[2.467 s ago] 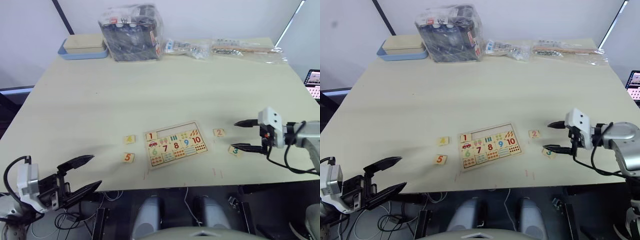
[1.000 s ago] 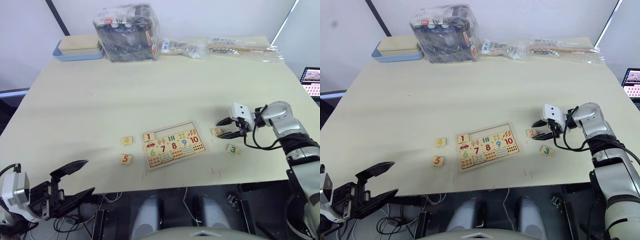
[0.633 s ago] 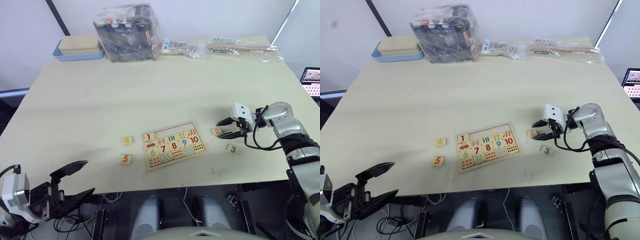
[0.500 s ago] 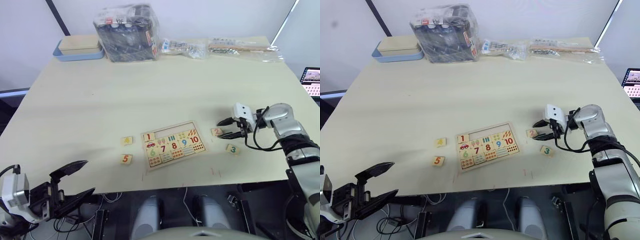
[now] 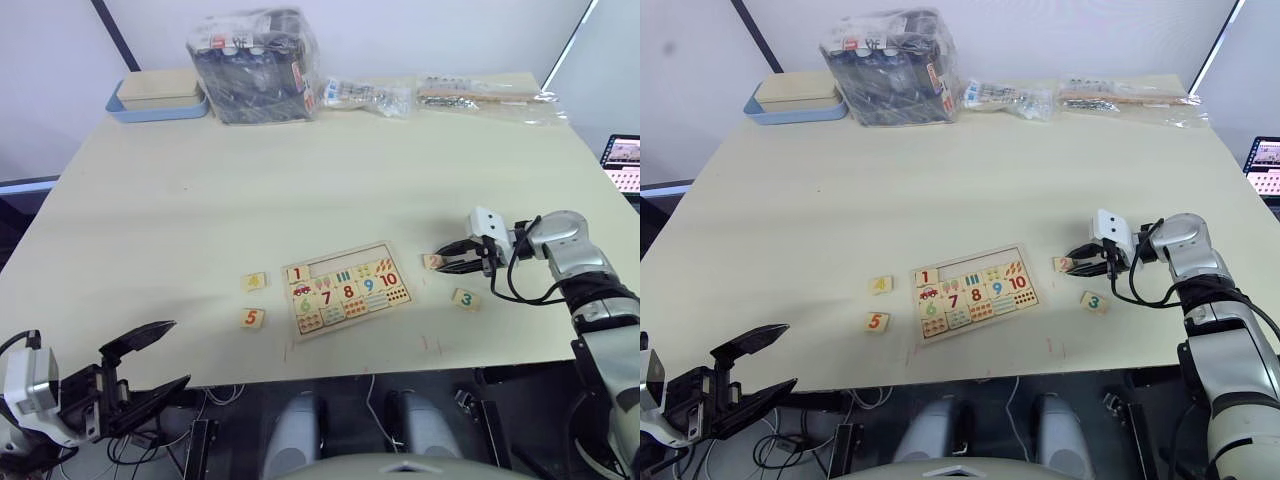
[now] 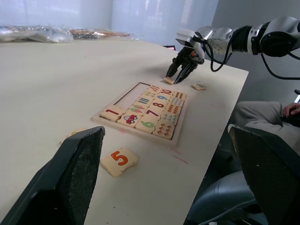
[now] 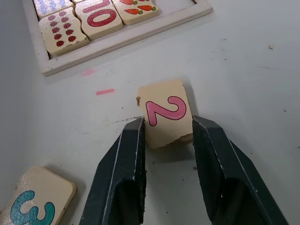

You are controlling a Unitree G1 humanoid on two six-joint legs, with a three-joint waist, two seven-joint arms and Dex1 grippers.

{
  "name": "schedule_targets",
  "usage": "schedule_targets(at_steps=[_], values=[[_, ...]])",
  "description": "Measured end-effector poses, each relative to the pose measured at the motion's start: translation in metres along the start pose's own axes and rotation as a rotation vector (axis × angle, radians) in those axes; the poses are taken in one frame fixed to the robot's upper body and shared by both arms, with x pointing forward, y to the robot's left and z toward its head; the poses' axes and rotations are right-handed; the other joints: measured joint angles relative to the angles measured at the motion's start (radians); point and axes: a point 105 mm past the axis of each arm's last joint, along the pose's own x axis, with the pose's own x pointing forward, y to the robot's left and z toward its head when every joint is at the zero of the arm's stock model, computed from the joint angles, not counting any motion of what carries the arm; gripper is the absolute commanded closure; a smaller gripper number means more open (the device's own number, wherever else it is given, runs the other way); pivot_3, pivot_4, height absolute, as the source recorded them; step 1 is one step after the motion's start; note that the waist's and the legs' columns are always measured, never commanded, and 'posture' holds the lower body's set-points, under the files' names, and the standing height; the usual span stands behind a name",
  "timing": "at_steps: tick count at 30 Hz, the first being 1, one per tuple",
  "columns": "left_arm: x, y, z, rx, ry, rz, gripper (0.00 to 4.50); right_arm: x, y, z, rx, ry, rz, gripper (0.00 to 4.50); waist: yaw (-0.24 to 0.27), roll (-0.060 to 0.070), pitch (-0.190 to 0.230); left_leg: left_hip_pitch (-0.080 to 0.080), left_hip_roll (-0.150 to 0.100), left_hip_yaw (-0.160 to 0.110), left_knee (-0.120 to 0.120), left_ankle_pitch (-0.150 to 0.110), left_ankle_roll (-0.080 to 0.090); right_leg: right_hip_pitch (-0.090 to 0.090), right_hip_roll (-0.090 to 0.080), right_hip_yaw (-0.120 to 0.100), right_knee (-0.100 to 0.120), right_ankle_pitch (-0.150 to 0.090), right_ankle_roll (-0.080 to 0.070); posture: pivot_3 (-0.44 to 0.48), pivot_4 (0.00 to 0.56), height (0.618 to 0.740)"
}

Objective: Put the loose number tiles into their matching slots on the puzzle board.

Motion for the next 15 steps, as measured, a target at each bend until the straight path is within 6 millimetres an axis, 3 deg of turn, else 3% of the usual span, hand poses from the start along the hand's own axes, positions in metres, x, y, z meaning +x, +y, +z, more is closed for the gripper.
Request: schedule_targets(at_steps=[4, 9, 15], values=[[0.000, 0.000, -0.001, 0.003, 0.005, 0.003, 0.00, 0.000, 0.000, 0.003, -0.008, -0.005, 0.010, 3.59, -0.001, 0.000, 0.000, 0.000, 0.000, 0.000, 0.000, 0.000, 0.000, 0.000, 0.000, 0.000, 0.000, 0.000, 0.000, 0.000, 0.150, 0.740], [0.000, -0.001, -0.003, 0.000, 0.000, 0.016, 0.00, -0.003, -0.003, 0.033, -0.091, -0.003, 0.019, 3.59, 0.000, 0.001, 0.001, 0.000, 0.000, 0.000, 0.000, 0.000, 0.000, -0.001, 0.000, 0.001, 0.000, 0.000, 0.000, 0.000, 0.150, 0.740], [0.000, -0.001, -0.006, -0.003, -0.007, 0.036, 0.00, -0.001, 0.004, 0.075, -0.166, 0.178, 0.037, 3.59, 0.001, 0.001, 0.001, -0.001, 0.001, 0.000, -0.001, 0.000, 0.000, -0.003, -0.001, 0.000, 0.000, 0.000, -0.001, 0.000, 0.150, 0.740]])
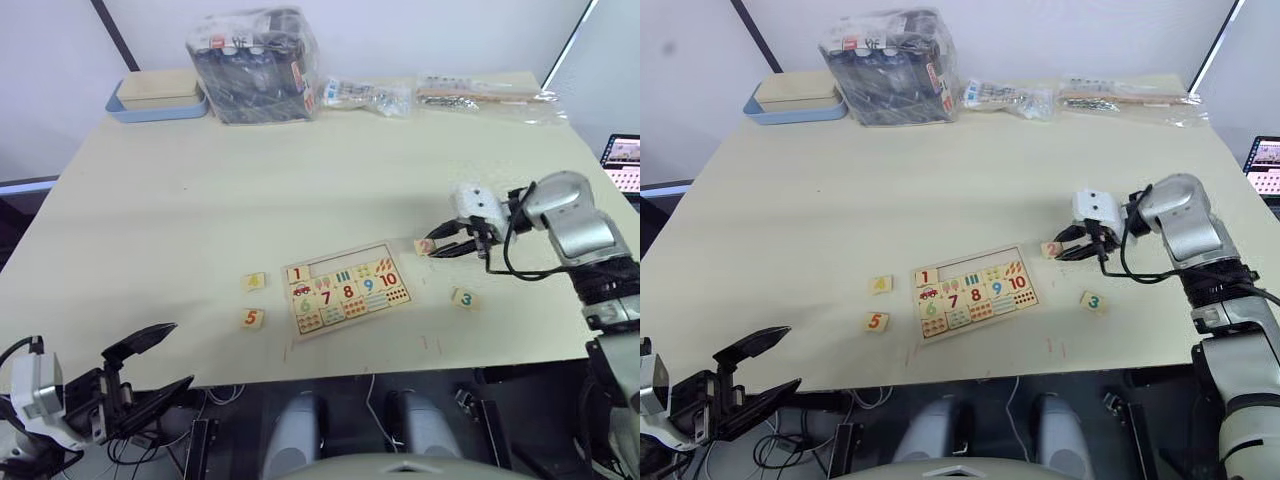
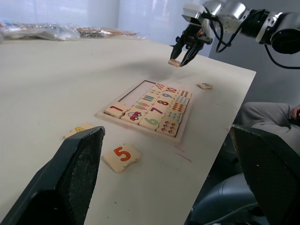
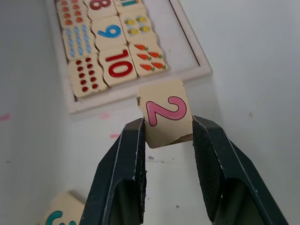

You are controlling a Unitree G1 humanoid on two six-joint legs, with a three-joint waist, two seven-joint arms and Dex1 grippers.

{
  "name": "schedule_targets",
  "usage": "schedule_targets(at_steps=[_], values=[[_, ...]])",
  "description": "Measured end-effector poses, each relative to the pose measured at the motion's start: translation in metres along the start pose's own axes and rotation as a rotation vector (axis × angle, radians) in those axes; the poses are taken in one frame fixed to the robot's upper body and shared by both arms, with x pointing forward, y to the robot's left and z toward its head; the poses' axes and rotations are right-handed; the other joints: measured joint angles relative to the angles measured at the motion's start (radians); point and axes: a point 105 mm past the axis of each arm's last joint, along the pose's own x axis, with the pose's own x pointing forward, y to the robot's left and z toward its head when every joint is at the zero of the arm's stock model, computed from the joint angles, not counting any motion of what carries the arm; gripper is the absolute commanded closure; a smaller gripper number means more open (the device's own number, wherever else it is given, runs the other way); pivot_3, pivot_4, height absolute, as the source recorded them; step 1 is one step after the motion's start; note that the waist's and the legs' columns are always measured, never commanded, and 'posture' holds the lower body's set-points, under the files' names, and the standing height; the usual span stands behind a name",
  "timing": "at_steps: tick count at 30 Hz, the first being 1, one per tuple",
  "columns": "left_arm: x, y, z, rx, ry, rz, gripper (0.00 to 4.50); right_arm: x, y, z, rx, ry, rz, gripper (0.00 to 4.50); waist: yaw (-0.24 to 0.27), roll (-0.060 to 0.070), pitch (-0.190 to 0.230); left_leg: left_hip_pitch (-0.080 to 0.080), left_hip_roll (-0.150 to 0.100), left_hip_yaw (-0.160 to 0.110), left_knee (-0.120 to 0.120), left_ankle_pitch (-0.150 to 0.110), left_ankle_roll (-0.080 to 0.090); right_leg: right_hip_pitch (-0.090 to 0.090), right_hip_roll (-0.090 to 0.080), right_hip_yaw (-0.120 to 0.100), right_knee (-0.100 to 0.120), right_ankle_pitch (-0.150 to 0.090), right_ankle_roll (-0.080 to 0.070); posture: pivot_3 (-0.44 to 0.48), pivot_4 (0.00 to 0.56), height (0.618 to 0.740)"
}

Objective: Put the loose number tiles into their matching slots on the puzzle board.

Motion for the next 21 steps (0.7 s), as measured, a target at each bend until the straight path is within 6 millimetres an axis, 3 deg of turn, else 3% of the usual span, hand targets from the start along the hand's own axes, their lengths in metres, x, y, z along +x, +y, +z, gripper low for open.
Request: schedule_targets(at_steps=[2, 3, 5, 9, 14, 21], values=[[0.001, 0.000, 0.000, 0.002, -0.002, 0.000, 0.00, 0.005, 0.001, 0.017, -0.008, 0.037, 0.028, 3.59, -0.001, 0.000, 0.000, 0.000, 0.000, 0.000, 0.000, 0.000, 0.000, 0.000, 0.000, 0.000, 0.000, 0.000, -0.001, 0.000, 0.150, 0.740], [0.002, 0.001, 0.001, 0.005, -0.006, -0.001, 0.00, 0.007, 0.002, 0.037, -0.034, 0.066, 0.057, 3.59, -0.001, 0.000, 0.000, 0.000, 0.000, 0.000, 0.000, 0.000, 0.000, 0.000, 0.000, 0.000, 0.000, 0.000, -0.001, 0.000, 0.150, 0.740], [0.003, 0.002, 0.002, 0.011, -0.011, -0.004, 0.00, 0.008, 0.002, 0.049, -0.056, 0.082, 0.064, 3.59, -0.001, 0.000, 0.000, 0.000, 0.000, 0.000, -0.001, 0.000, -0.001, 0.000, 0.000, -0.001, 0.000, 0.000, -0.001, 0.000, 0.150, 0.740], [0.007, 0.009, 0.006, 0.037, -0.023, -0.016, 0.00, 0.035, -0.009, 0.096, -0.133, 0.165, 0.051, 3.59, -0.004, -0.001, 0.000, -0.001, 0.001, -0.001, -0.001, -0.001, -0.001, -0.002, 0.000, -0.003, 0.000, 0.001, -0.002, 0.000, 0.150, 0.740], [0.004, 0.017, 0.006, 0.035, -0.011, -0.013, 0.00, 0.065, -0.005, 0.119, -0.143, 0.184, 0.066, 3.59, 0.001, -0.001, 0.000, -0.003, -0.001, -0.001, 0.000, -0.001, -0.001, -0.002, -0.001, -0.003, -0.001, 0.001, -0.002, 0.000, 0.150, 0.740], [0.003, 0.023, 0.009, 0.045, -0.008, -0.020, 0.00, 0.088, -0.003, 0.131, -0.174, 0.214, 0.054, 3.59, -0.007, 0.000, 0.000, -0.002, 0.000, -0.001, 0.000, -0.001, -0.001, -0.002, 0.000, -0.004, 0.000, 0.001, -0.002, 0.000, 0.150, 0.740]])
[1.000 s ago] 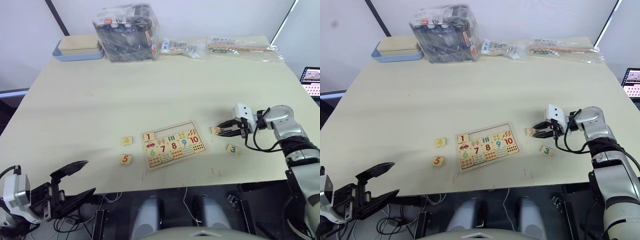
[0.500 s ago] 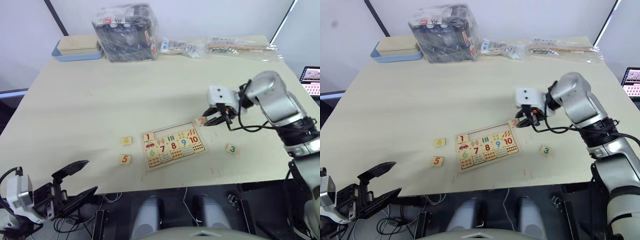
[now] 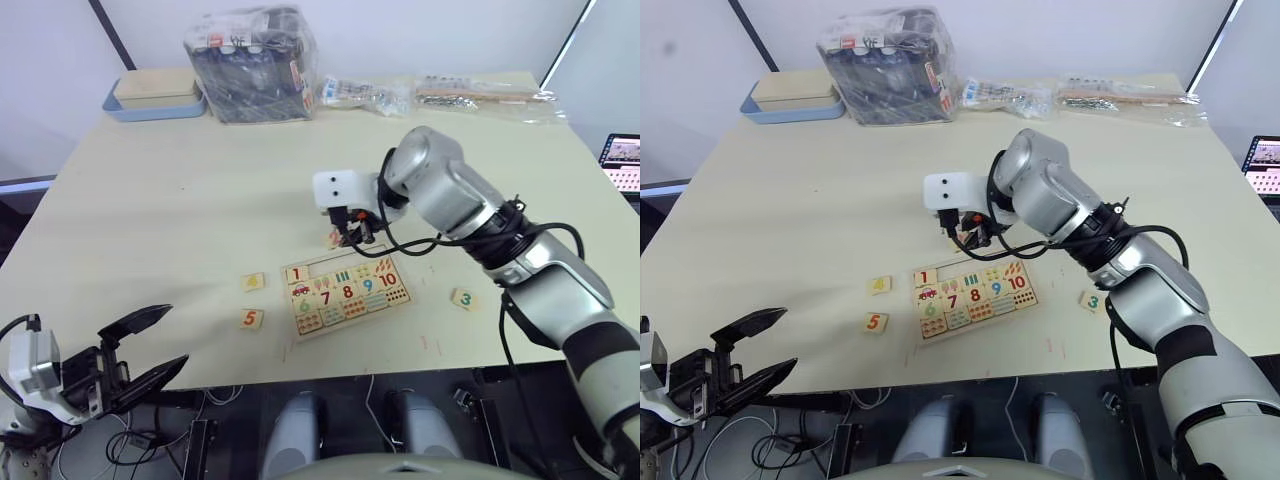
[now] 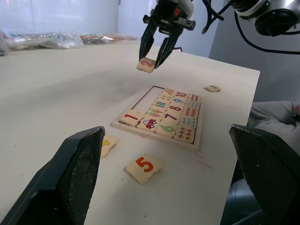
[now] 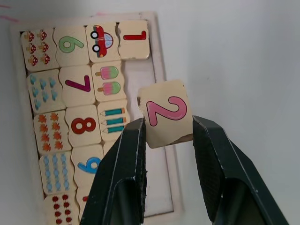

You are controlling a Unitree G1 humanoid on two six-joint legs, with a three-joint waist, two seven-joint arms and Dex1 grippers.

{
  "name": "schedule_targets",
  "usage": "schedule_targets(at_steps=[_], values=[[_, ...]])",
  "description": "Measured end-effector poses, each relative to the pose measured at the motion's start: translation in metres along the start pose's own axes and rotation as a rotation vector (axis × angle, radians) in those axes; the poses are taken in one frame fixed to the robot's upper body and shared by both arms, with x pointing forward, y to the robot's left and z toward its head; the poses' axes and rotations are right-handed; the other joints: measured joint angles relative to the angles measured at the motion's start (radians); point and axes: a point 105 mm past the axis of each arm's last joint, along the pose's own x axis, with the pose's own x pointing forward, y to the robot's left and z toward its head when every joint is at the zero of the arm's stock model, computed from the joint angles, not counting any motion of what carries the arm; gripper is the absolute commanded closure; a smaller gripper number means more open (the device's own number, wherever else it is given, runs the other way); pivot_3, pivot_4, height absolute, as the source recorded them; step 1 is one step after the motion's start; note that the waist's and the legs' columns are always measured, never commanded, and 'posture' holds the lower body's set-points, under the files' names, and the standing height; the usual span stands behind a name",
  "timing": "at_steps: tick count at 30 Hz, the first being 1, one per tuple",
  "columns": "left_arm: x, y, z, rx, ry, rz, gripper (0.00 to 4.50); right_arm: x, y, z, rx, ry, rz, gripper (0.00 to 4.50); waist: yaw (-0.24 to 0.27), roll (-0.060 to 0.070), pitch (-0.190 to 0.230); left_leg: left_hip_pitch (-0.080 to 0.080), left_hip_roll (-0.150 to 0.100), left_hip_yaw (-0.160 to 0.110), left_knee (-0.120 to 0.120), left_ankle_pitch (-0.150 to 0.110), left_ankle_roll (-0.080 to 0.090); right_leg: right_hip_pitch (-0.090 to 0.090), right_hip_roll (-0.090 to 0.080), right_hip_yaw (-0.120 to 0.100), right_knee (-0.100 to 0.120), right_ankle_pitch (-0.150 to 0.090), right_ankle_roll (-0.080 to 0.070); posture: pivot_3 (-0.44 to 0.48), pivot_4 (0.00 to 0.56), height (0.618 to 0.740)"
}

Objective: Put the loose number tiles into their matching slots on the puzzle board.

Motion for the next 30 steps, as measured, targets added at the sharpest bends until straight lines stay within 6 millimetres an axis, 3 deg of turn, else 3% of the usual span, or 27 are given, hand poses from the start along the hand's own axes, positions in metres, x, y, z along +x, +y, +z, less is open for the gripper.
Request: schedule_targets(at_steps=[12, 23, 30], values=[[-0.002, 0.002, -0.002, -0.007, 0.017, 0.006, 0.00, 0.032, 0.006, 0.003, 0.006, 0.046, 0.034, 3.59, -0.012, 0.001, 0.001, 0.000, 0.000, 0.000, 0.000, 0.000, 0.000, 0.000, 0.000, 0.000, 0.000, 0.000, 0.000, 0.000, 0.150, 0.740], [-0.002, 0.002, -0.002, -0.007, 0.017, 0.006, 0.00, 0.033, 0.007, 0.003, 0.005, 0.046, 0.034, 3.59, -0.019, 0.003, 0.002, 0.000, 0.000, -0.001, 0.000, 0.000, 0.000, 0.000, 0.000, 0.000, 0.000, 0.000, 0.000, 0.000, 0.150, 0.740], [-0.005, -0.005, -0.004, -0.020, 0.040, 0.005, 0.00, 0.062, 0.014, 0.005, 0.017, 0.065, 0.076, 3.59, -0.020, 0.003, 0.003, 0.000, 0.001, -0.001, -0.001, -0.001, -0.001, 0.000, 0.000, 0.000, 0.000, 0.000, 0.000, 0.000, 0.150, 0.740]])
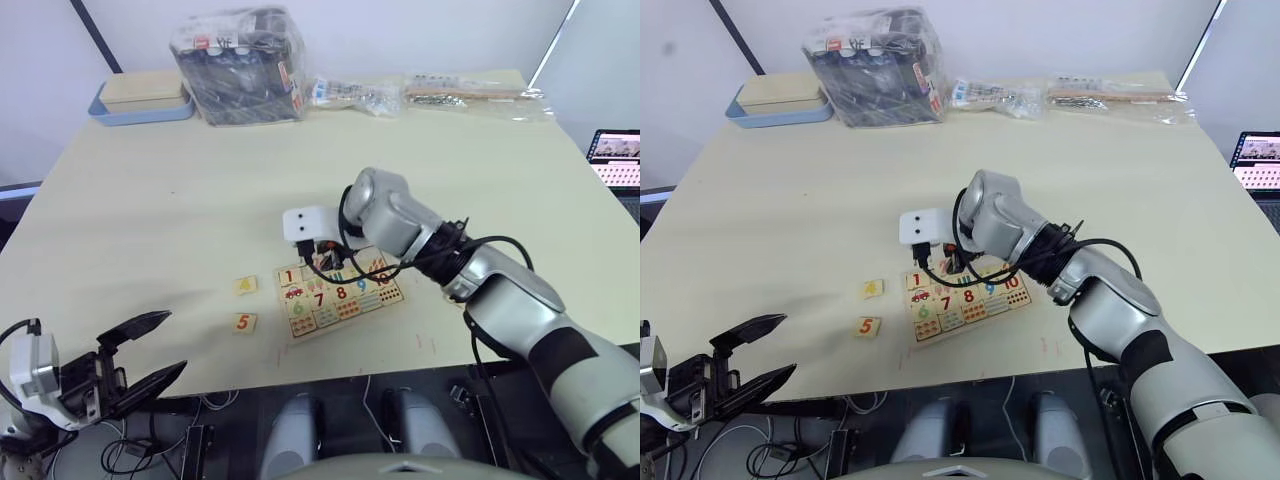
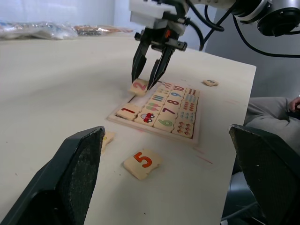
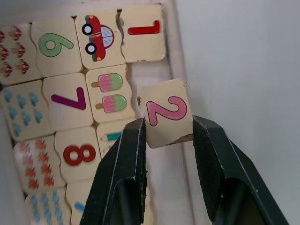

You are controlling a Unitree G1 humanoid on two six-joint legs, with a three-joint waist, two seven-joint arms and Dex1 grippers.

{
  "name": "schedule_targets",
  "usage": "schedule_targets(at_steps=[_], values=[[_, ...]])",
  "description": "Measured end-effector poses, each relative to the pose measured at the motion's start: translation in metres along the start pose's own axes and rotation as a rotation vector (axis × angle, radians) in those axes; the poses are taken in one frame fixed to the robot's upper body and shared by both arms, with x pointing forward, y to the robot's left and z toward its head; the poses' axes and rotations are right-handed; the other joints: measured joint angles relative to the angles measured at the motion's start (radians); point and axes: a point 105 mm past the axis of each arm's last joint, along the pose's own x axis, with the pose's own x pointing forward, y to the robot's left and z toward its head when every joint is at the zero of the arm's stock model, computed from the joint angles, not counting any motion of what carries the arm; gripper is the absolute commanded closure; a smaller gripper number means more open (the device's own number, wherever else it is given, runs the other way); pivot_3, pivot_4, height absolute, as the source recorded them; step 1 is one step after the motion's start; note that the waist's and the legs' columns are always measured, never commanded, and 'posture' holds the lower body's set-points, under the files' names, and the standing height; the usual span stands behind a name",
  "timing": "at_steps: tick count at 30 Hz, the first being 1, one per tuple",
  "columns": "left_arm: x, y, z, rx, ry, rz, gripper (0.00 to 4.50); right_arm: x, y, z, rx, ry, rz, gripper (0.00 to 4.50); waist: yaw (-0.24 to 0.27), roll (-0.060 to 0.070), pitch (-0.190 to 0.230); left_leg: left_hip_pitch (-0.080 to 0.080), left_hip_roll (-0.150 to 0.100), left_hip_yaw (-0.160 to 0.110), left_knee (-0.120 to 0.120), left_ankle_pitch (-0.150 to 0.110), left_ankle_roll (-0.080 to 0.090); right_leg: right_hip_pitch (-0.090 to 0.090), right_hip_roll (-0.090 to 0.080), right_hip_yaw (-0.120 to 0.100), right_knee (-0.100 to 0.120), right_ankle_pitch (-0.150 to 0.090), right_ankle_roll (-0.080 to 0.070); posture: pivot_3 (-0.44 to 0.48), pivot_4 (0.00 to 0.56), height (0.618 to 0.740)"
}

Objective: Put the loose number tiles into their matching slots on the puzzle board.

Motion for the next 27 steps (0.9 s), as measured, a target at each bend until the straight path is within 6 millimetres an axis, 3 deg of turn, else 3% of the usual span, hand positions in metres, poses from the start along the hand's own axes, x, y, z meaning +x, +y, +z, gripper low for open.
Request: schedule_targets(at_steps=[27], values=[[0.0019, -0.0005, -0.0008, -0.001, -0.013, 0.017, 0.00, 0.0066, -0.0005, 0.0024, -0.024, 0.000, 0.008, 3.59, -0.002, -0.001, 0.000, 0.000, 0.000, -0.001, 0.000, 0.000, -0.001, 0.000, 0.000, 0.000, 0.000, 0.000, 0.000, 0.000, 0.150, 0.740]])
